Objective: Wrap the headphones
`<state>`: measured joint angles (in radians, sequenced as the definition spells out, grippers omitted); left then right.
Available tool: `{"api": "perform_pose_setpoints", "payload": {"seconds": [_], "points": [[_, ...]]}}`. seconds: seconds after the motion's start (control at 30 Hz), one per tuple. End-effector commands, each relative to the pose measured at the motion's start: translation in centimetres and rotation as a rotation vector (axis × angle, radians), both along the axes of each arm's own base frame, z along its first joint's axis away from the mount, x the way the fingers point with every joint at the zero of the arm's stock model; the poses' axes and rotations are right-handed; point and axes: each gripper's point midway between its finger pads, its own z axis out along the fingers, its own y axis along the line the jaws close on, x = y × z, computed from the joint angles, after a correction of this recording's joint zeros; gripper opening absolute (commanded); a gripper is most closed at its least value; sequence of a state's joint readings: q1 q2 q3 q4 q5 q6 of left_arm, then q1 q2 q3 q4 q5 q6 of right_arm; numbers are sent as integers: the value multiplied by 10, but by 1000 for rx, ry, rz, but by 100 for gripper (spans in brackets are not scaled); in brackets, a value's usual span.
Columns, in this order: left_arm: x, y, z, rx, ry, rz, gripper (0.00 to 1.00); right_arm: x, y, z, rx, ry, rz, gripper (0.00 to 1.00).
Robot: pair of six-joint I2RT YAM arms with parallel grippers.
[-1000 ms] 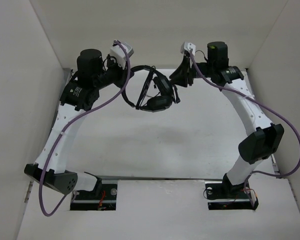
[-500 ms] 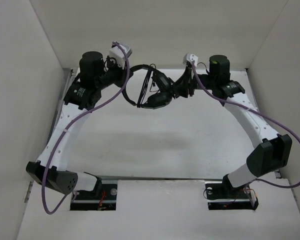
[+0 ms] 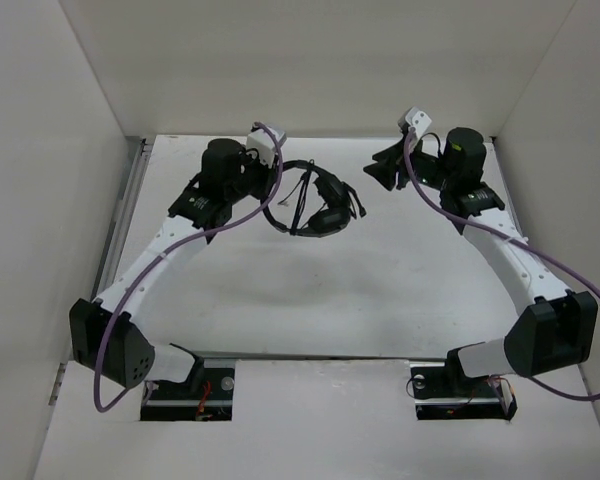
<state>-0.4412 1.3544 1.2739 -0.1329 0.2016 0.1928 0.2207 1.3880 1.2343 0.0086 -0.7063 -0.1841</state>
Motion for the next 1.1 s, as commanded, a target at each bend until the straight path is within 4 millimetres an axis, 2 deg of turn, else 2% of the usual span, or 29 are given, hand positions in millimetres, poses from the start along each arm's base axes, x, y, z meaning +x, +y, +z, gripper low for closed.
{"api": "perform_pose_setpoints", "payload": {"seconds": [0.0, 0.13, 0.33, 0.57, 0.97, 1.07], "points": [[14, -18, 26, -116, -116, 12, 1, -1, -8, 29, 39, -110, -35, 47], [22, -32, 2, -121, -93, 23, 2, -3, -14, 26, 42, -117, -49, 48], [42, -42, -32, -123, -44, 66, 2, -2, -29, 30, 68, -121, -82, 48], [62, -54, -77, -126, 42, 100, 2, -2, -38, 27, 86, -113, -100, 49], [108, -62, -129, -114, 124, 178, 3, 2, -38, 9, 81, -84, -95, 49], [116, -64, -135, -116, 132, 184, 3, 3, -38, 3, 79, -72, -89, 49]]}}
